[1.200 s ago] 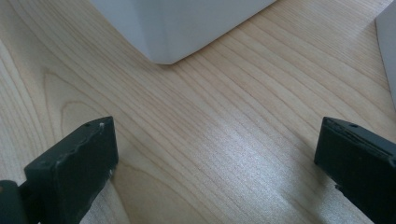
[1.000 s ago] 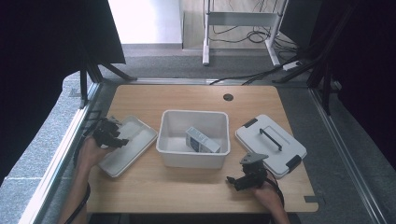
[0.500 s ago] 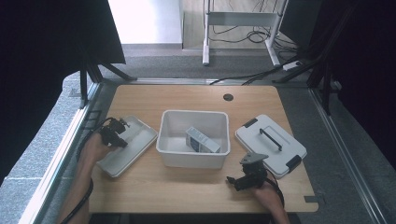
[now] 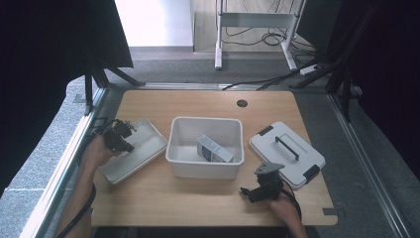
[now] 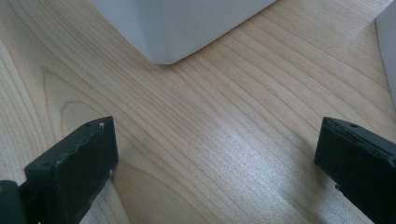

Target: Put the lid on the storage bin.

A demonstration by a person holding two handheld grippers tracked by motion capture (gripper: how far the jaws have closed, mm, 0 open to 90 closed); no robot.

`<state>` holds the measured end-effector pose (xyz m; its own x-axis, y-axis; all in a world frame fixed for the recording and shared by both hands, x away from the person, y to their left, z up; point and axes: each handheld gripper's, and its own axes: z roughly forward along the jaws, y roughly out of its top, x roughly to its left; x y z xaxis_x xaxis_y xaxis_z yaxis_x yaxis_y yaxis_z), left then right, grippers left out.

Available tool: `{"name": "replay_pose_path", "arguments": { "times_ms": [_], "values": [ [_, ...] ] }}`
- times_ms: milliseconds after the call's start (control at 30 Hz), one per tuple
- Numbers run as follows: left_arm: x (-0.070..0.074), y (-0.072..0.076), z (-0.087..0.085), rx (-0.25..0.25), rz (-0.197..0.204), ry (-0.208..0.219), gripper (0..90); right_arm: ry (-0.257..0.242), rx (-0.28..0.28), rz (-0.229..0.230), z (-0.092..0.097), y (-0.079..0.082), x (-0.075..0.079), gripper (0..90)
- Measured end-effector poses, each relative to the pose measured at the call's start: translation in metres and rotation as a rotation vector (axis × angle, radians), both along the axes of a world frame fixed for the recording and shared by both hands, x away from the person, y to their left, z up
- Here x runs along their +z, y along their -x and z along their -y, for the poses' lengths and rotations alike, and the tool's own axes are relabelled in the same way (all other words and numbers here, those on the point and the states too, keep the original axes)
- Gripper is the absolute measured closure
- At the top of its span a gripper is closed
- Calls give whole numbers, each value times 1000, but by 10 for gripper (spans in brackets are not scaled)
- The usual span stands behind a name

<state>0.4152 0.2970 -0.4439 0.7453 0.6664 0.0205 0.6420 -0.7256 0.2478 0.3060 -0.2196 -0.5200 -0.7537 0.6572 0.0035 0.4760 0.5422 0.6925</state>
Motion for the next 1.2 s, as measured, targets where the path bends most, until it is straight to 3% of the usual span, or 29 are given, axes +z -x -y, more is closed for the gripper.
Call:
{"name": "replay_pose_path", "arguments": {
  "times_ms": [467, 667, 933, 1200],
  "values": [
    [65, 12, -16, -172, 61, 13, 892, 0, 0, 0, 0, 0, 0, 0],
    [92, 19, -12, -262, 94, 30, 892, 0, 1, 2, 0, 0, 0, 0],
    [121, 20, 18, -372, 130, 75, 892, -1, -2, -1, 0, 0, 0, 0],
    [133, 10, 73, -485, 141, 82, 892, -1, -2, -1, 0, 0, 0, 0]
  ]
}}
